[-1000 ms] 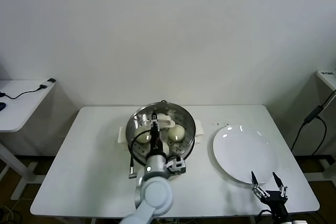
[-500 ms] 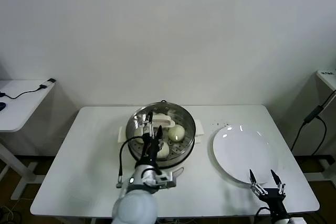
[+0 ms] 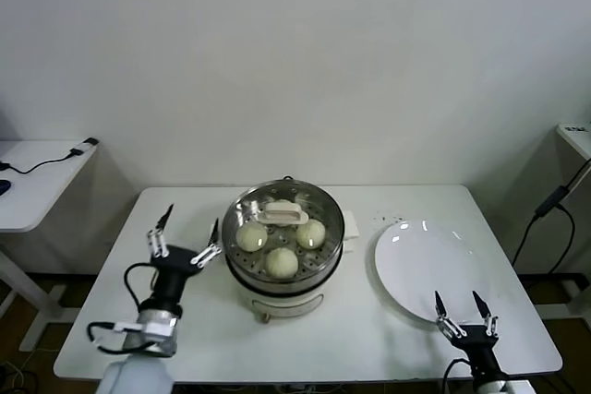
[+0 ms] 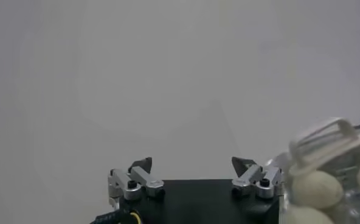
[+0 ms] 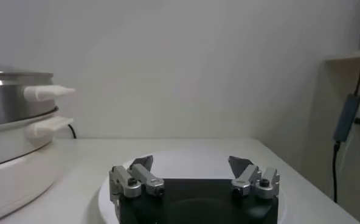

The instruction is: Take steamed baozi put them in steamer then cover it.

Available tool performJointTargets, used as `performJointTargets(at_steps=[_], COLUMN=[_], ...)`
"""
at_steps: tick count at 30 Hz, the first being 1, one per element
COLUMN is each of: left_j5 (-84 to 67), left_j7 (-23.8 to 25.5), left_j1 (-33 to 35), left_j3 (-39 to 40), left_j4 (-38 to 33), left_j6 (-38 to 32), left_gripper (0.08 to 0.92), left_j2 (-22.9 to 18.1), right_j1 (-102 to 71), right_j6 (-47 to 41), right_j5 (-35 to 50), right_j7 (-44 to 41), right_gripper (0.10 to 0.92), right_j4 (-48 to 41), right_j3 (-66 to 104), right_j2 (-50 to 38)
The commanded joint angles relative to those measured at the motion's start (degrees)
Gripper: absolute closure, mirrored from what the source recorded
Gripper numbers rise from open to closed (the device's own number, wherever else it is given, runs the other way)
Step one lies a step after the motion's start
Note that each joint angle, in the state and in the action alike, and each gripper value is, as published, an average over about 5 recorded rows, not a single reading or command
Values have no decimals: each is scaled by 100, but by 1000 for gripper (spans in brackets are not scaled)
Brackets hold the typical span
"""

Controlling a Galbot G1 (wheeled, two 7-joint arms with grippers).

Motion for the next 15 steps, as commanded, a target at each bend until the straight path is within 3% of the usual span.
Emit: performJointTargets(at_steps=[1, 15], left_j5=[-3766, -3553], left_j7=[20, 182], left_j1=[1008, 963], left_j3=[-1281, -1118], left_j4=[1182, 1321], left_j6=[-1424, -1469], left_gripper=[177, 177], left_j2=[306, 217], right_j1=[27, -15], right_j6=[96, 72], right_j5=[17, 32], right_j7=[39, 39], right_gripper=[203, 203], right_j4=[-77, -139], right_j3=[-74, -90], right_j2=[7, 115])
